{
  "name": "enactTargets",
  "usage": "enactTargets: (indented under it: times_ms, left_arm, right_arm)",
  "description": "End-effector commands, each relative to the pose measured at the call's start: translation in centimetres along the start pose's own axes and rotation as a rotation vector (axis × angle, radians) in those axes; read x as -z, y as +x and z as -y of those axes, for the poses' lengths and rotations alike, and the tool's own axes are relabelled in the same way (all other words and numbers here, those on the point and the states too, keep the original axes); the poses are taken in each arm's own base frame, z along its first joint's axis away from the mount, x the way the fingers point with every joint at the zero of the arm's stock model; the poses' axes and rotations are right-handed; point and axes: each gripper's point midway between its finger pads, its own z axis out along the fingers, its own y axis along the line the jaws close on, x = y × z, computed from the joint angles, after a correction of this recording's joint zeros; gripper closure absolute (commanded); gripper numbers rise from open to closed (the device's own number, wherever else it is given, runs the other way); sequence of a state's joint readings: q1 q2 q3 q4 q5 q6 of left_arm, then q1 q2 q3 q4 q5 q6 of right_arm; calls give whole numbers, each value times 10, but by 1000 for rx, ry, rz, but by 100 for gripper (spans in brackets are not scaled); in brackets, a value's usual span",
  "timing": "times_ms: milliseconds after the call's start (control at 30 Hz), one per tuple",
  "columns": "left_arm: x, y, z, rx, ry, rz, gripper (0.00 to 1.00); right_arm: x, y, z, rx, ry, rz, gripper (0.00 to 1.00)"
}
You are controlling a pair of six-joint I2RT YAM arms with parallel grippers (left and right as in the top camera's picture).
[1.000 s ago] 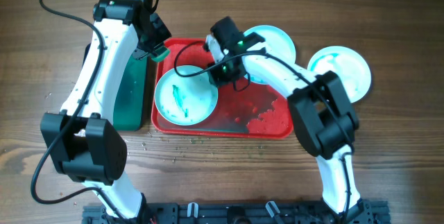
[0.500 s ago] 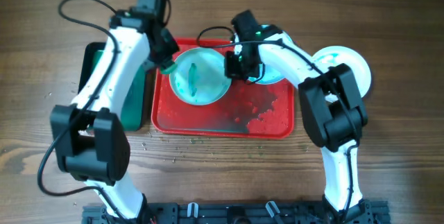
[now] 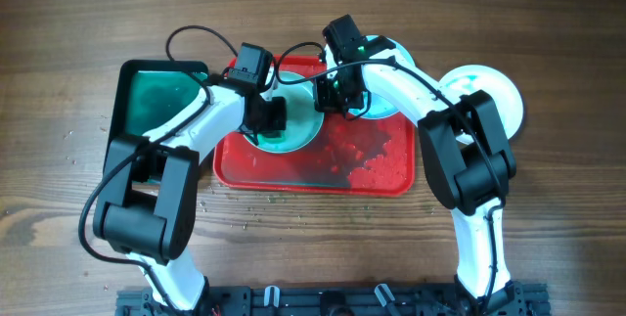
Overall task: Clean dirty plates on tray and stack at the side
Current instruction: 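Scrub the held plate with the sponge in the left gripper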
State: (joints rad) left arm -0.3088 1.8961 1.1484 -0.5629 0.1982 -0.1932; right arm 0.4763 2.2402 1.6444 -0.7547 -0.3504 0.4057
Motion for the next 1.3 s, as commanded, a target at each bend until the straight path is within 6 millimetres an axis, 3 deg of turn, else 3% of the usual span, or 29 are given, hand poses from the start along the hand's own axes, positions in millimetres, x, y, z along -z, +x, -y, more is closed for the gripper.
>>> enactTargets:
  times_ms: [0, 33, 67, 133, 233, 300, 333, 433, 467, 533, 567, 600, 667, 767, 867, 933, 967, 1033, 1067, 1133, 1200, 1267]
  left_arm:
    - [-5, 2, 28, -86, 155, 5, 96]
    - [-6, -9, 21, -47, 109, 50, 96]
    - [-5, -26, -1, 30, -17, 128, 96]
    - [-2, -36, -30, 111, -161, 189, 96]
    - [-1, -27, -80, 269, -350, 185, 96]
    - [-8, -9, -88, 311, -338, 100, 96]
    - [-14, 12, -67, 319, -195, -22, 96]
    - [-13, 43, -16, 235, 80, -207, 96]
    - [-6, 56, 19, 148, 258, -271, 96]
    - [0, 59, 53, 44, 412, -279, 96]
    - [-1, 55, 58, 19, 420, -257, 96]
    - [-9, 38, 55, 18, 375, -182, 96]
    - [-20, 15, 28, 131, 200, -85, 96]
    - [-16, -25, -54, 425, -209, 167, 96]
    - [-4, -10, -97, 615, -403, 194, 96]
    - [-1, 12, -106, 671, -443, 116, 96]
    - [-2, 26, -101, 669, -432, 48, 96]
    - [-12, 38, -65, 502, -231, -107, 96]
    - [-16, 37, -27, 313, 1, -166, 96]
    - [-1, 41, 36, 40, 398, -209, 96]
    - [3, 33, 48, -16, 477, -170, 96]
    - [-10, 5, 28, 104, 335, -72, 96]
  right_arm:
    - [-14, 20, -1, 22, -28, -84, 96]
    - [-14, 22, 0, 20, -25, -91, 96]
    - [-15, 24, -1, 21, -23, -98, 96]
    - [-15, 26, -2, 36, -23, -102, 96]
    - [-16, 26, -4, 51, -24, -101, 96]
    - [-16, 26, -4, 51, -24, -100, 96]
    - [-16, 25, -4, 52, -26, -97, 96]
    - [-16, 24, -5, 54, -28, -92, 96]
    - [-16, 24, -5, 54, -27, -93, 96]
    - [-16, 24, -5, 53, -27, -94, 96]
    - [-16, 24, -5, 53, -27, -94, 96]
    - [-16, 24, -5, 53, -28, -94, 96]
    - [-16, 25, -5, 53, -31, -96, 96]
    - [-16, 25, -5, 53, -30, -97, 96]
    - [-16, 25, -5, 53, -29, -97, 96]
    - [-16, 24, -5, 54, -31, -94, 96]
    - [-16, 24, -5, 55, -31, -92, 96]
    - [-16, 24, -6, 57, -32, -92, 96]
    - [-16, 24, -6, 58, -32, -91, 96]
    - [-16, 23, -6, 59, -34, -87, 96]
    - [-16, 23, -7, 60, -38, -88, 96]
    - [-16, 23, -7, 60, -38, -88, 96]
